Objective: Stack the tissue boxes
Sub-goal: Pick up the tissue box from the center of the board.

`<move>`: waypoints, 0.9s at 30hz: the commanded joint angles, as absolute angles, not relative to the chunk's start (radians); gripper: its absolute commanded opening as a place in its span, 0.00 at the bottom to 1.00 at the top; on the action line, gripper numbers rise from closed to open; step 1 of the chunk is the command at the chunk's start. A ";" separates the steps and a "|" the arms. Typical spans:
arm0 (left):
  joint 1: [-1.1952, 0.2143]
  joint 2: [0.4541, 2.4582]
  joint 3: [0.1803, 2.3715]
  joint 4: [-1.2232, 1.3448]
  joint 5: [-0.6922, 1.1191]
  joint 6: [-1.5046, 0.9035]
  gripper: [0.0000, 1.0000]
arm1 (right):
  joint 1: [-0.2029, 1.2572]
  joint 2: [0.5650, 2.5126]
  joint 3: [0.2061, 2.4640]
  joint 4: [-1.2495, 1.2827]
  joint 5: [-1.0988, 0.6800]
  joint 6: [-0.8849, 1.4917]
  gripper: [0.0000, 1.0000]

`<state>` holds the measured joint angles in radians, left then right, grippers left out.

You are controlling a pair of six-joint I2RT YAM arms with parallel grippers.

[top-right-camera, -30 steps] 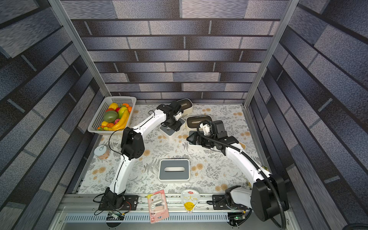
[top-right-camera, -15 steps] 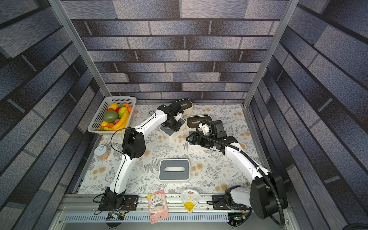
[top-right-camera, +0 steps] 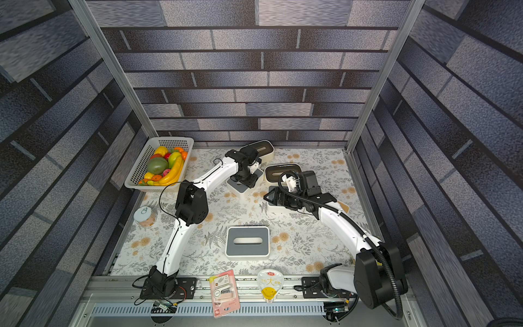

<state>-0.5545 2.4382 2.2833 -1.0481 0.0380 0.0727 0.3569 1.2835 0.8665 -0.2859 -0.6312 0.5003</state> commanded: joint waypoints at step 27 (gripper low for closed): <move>-0.545 2.147 2.046 -1.046 -0.001 0.014 0.45 | 0.351 1.103 0.712 -0.275 -0.612 0.589 1.00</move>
